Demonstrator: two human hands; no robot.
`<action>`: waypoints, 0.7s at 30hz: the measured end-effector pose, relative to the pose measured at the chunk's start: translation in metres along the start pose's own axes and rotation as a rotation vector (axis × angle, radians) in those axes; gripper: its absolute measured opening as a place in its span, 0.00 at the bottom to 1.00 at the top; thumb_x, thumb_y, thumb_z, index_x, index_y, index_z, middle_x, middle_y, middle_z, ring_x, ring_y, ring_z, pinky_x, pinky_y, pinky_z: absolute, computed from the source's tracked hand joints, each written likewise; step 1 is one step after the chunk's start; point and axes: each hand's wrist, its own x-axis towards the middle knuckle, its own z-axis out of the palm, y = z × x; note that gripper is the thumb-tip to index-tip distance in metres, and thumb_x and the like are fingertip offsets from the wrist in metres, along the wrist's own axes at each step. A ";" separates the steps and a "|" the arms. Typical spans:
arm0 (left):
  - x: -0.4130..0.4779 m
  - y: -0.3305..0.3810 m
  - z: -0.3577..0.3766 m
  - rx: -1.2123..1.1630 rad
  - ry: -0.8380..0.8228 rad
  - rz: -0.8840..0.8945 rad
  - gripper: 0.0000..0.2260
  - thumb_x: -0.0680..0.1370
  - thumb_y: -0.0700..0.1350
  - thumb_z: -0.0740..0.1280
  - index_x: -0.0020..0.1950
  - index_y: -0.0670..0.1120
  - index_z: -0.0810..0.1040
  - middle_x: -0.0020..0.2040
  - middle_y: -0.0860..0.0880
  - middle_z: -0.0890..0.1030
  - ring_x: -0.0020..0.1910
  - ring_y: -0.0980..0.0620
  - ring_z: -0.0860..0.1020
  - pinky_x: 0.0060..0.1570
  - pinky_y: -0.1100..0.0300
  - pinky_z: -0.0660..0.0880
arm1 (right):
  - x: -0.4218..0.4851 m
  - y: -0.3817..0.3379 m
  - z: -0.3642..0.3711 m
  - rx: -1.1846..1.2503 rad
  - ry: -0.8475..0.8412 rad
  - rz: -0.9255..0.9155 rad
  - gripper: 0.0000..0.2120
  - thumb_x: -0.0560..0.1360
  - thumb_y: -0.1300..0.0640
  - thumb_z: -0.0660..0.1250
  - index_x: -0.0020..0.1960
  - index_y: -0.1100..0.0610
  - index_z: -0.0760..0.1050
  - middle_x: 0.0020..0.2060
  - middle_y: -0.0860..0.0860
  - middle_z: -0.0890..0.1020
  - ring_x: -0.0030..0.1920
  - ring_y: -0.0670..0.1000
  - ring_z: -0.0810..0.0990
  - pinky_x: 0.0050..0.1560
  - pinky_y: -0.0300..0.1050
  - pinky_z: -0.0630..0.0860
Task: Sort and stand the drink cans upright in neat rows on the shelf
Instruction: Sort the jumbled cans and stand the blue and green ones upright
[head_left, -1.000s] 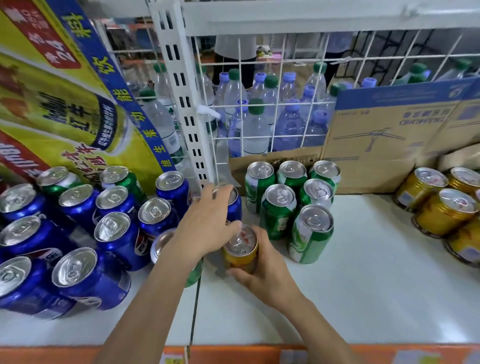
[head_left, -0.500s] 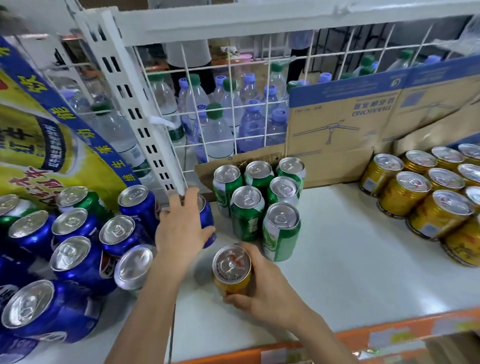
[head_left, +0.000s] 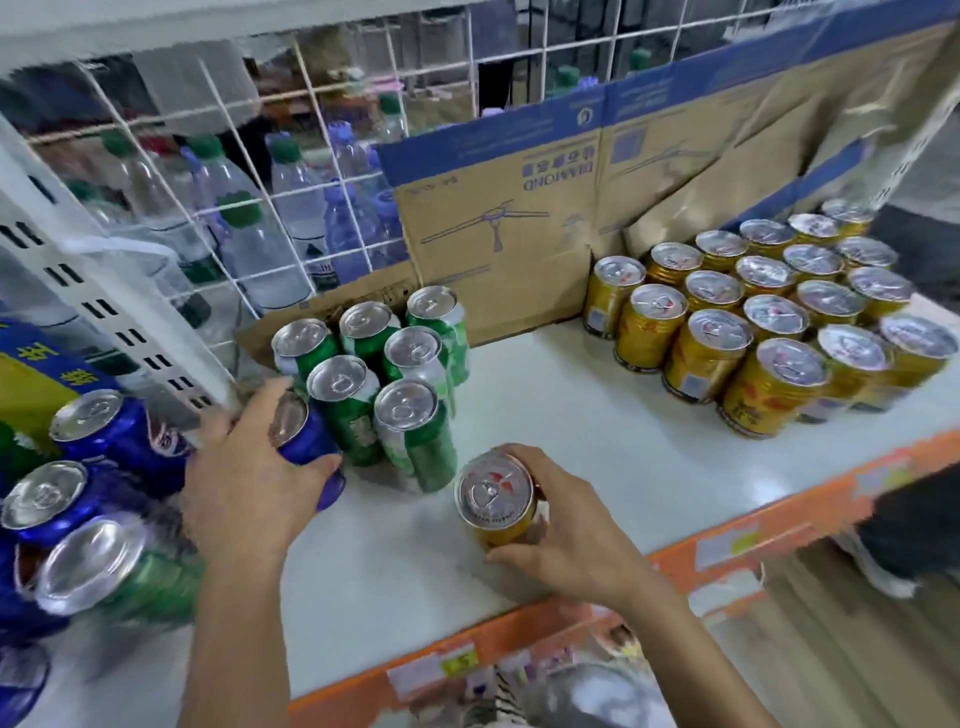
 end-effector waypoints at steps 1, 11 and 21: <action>-0.006 0.007 -0.002 0.007 0.004 -0.005 0.37 0.64 0.52 0.79 0.69 0.62 0.67 0.64 0.42 0.72 0.61 0.35 0.71 0.56 0.43 0.71 | -0.003 0.006 -0.009 0.007 0.014 0.006 0.35 0.58 0.50 0.77 0.59 0.36 0.63 0.54 0.34 0.74 0.55 0.38 0.74 0.56 0.27 0.67; -0.084 0.109 -0.024 -0.079 0.105 0.051 0.38 0.63 0.48 0.79 0.70 0.61 0.69 0.63 0.44 0.73 0.61 0.40 0.71 0.60 0.49 0.69 | -0.032 0.047 -0.083 0.151 0.165 -0.002 0.36 0.60 0.61 0.81 0.57 0.39 0.66 0.52 0.37 0.78 0.51 0.35 0.76 0.51 0.26 0.68; -0.133 0.216 0.059 -0.262 -0.065 0.315 0.38 0.63 0.50 0.79 0.70 0.61 0.68 0.60 0.52 0.73 0.60 0.48 0.71 0.56 0.61 0.65 | -0.080 0.089 -0.153 0.283 0.451 0.025 0.36 0.56 0.54 0.78 0.60 0.49 0.67 0.53 0.38 0.77 0.52 0.38 0.77 0.52 0.34 0.73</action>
